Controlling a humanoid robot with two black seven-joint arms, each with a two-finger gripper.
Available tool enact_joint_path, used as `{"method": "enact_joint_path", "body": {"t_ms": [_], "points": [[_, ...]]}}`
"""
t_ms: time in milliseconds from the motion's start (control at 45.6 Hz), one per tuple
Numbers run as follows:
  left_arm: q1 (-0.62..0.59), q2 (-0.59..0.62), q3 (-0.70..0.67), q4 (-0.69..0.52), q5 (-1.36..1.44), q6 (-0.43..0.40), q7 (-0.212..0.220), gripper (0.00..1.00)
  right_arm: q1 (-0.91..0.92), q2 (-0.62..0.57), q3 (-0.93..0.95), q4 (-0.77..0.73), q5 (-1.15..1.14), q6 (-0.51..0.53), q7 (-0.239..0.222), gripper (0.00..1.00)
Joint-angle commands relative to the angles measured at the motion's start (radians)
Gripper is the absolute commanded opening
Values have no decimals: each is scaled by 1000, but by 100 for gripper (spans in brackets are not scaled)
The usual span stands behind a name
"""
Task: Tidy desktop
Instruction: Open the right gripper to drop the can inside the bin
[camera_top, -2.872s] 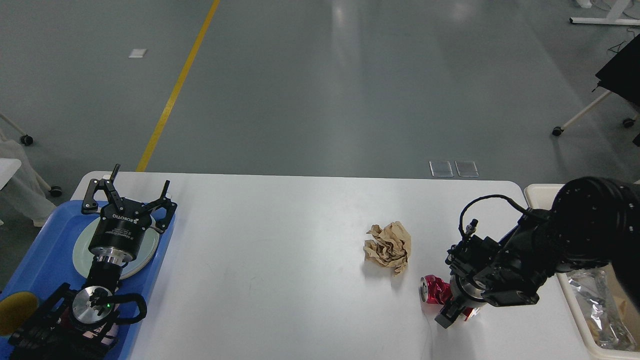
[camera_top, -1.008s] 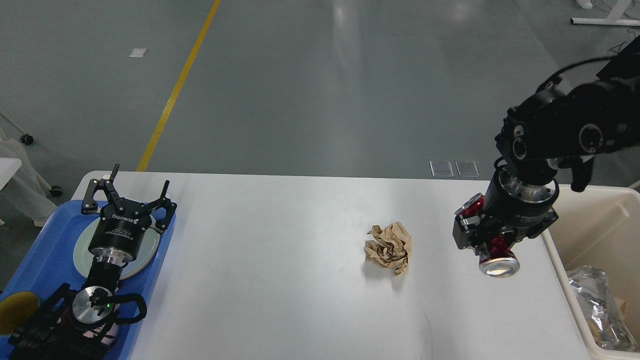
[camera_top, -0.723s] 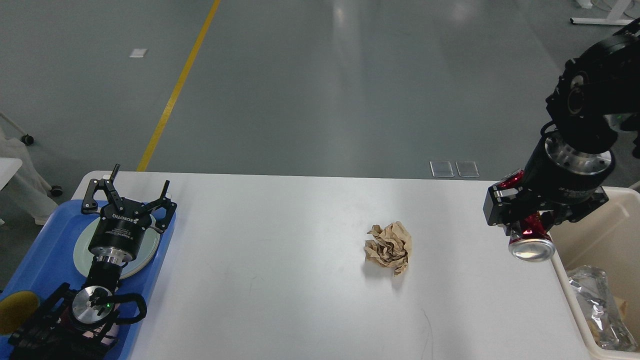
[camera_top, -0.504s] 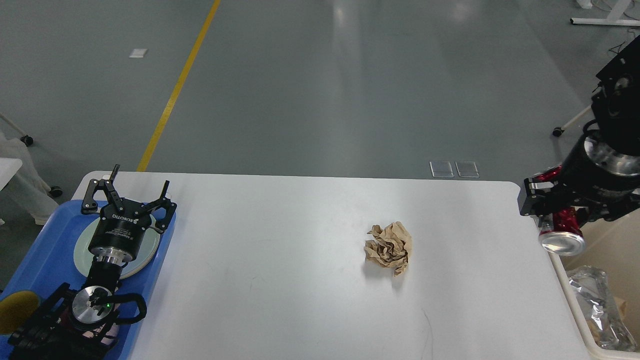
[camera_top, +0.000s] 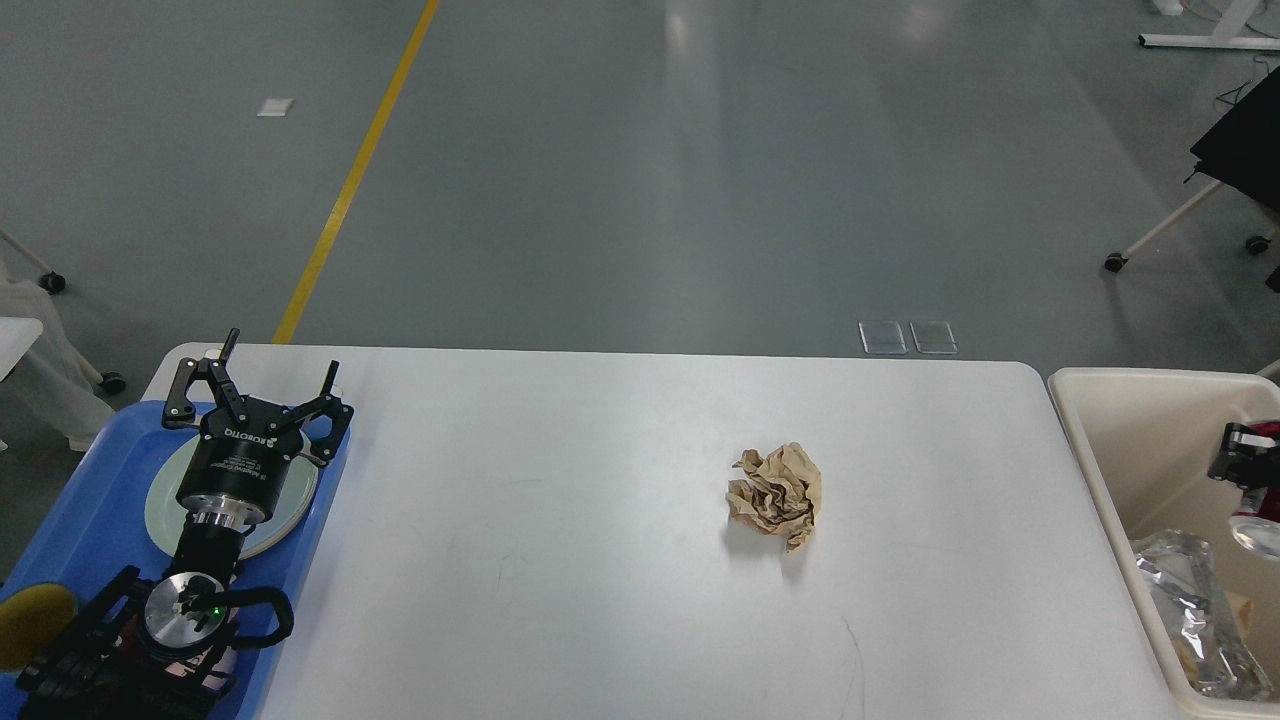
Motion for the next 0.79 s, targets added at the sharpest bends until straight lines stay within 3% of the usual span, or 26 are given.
{"method": "enact_joint_path", "body": {"t_ms": [0,197,373,526,767], "points": [[0,0,0,-2,0,0,1,97,-273,-24,155,-204,4,-77,-2,0],[0,0,0,0,0,0,1,97,-648,50,396,-522,3,-207,-5,0],[0,0,0,0,0,0,1,97,-866,176,469,-758,3,-350,-36,0],[0,0,0,0,0,0,1,97,-920,217,470,-789,1,-417,-48,0],[0,0,0,0,0,0,1,97,-944,229,469,-787,-11,-431,-59,0]]}}
